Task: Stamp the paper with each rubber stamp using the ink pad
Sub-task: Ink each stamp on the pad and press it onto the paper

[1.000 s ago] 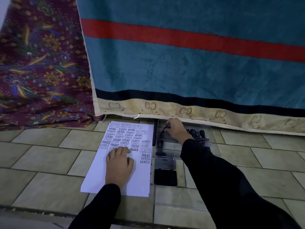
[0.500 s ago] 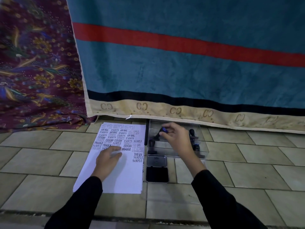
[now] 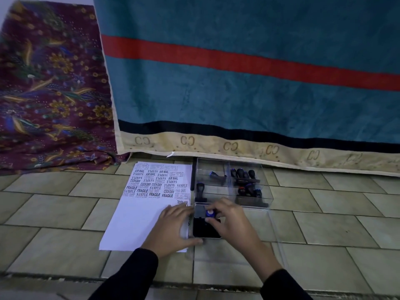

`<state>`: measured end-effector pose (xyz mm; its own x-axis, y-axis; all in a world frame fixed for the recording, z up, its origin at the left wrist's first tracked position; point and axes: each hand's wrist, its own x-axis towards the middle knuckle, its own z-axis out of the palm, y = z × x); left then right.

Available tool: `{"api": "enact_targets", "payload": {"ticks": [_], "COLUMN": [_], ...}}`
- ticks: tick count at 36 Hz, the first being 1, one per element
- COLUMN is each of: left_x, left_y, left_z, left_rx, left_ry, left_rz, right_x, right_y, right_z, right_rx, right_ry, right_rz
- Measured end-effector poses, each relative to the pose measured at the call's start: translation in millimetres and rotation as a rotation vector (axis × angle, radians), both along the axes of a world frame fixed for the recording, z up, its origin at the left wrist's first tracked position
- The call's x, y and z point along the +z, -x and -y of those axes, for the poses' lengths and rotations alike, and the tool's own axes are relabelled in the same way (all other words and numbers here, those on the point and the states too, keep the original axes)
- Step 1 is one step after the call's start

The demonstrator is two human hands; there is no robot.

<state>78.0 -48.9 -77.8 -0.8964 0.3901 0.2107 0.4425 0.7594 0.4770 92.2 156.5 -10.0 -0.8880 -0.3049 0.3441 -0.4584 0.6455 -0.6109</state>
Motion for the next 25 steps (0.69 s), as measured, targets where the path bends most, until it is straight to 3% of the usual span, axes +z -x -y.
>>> {"api": "enact_targets", "payload": {"ticks": [25], "left_x": [-1.1], "left_y": [-3.8], "left_z": [-5.9], "left_rx": [0.040], "left_ry": [-0.043], "left_rz": [-0.036], "right_x": [-13.1], "right_y": [-2.2], "right_z": [5.5], "right_rx": [-0.063], "right_ry": [-0.011], "right_rz": [0.117]}}
